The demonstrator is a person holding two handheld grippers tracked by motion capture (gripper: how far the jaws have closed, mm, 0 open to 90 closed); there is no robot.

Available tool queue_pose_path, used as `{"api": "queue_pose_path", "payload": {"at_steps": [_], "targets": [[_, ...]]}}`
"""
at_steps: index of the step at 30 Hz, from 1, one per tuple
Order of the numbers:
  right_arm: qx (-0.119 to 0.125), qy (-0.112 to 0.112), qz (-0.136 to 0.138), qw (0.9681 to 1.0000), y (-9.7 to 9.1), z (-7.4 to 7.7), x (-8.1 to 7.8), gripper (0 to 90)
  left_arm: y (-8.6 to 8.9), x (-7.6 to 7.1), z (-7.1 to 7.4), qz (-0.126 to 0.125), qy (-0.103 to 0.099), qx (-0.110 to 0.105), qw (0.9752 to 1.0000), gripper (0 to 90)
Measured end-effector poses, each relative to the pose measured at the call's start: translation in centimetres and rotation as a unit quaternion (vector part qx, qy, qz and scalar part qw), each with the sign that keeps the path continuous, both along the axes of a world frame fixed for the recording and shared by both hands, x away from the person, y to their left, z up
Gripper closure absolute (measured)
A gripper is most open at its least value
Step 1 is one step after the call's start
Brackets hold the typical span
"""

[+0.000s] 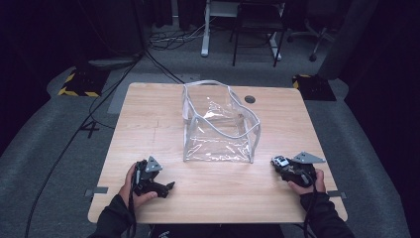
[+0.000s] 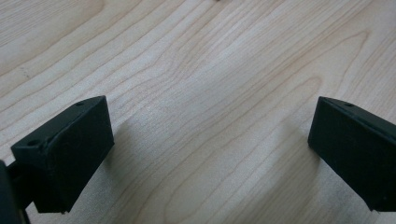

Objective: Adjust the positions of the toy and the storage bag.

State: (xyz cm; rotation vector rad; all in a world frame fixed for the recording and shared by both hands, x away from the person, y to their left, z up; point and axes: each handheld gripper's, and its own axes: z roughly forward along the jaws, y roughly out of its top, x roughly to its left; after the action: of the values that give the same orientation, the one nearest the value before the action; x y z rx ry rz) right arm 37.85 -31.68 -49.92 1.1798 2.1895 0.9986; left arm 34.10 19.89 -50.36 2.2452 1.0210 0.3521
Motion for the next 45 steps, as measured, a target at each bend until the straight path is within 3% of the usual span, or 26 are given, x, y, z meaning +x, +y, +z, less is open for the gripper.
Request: {"api": "queue_pose_path", "payload": {"at_steps": [13, 20, 25, 28, 33, 42, 43, 44, 45], "targets": [[0.006, -0.004, -0.072, 0.9974, -3.7, 0.0, 4.1, 47.6, 0.0, 0.0, 0.0, 0.0, 0.0, 0.0, 1.0, 0.3], [0.016, 0.016, -0.092, 0.9955, -4.9, -0.1, 5.7, 47.3, 0.0, 0.0, 0.0, 0.0, 0.0, 0.0, 1.0, 0.3], [0.024, 0.022, -0.091, 0.9953, -5.2, -0.1, 5.6, 43.9, 0.0, 0.0, 0.0, 0.001, -0.002, -0.001, 1.0, 0.3], [0.028, 0.028, -0.088, 0.9953, -5.3, -0.2, 5.3, 33.9, 0.0, 0.0, 0.0, -0.001, 0.0, -0.002, 1.0, 0.4], [0.014, 0.027, -0.082, 0.9962, -5.0, -0.3, 5.1, 28.7, 0.1, 0.0, 0.0, -0.003, 0.0, 0.0, 1.0, 0.4], [0.01, 0.028, -0.076, 0.9967, -4.9, -0.3, 5.2, 26.7, 0.1, -0.1, 0.0, -0.002, 0.0, 0.0, 1.0, 0.5], [0.01, 0.027, -0.077, 0.9966, -4.9, -0.3, 5.2, 28.1, 0.1, -0.1, 0.0, -0.002, 0.0, 0.0, 1.0, 0.5], [0.016, 0.024, -0.089, 0.9956, -5.0, -0.2, 5.1, 37.4, 0.1, -0.1, 0.0, -0.002, 0.0, 0.0, 1.0, 0.5], [0.016, 0.024, -0.089, 0.9956, -5.0, -0.2, 5.1, 37.4, 0.1, -0.1, 0.0, -0.002, 0.0, 0.0, 1.0, 0.5]]}}
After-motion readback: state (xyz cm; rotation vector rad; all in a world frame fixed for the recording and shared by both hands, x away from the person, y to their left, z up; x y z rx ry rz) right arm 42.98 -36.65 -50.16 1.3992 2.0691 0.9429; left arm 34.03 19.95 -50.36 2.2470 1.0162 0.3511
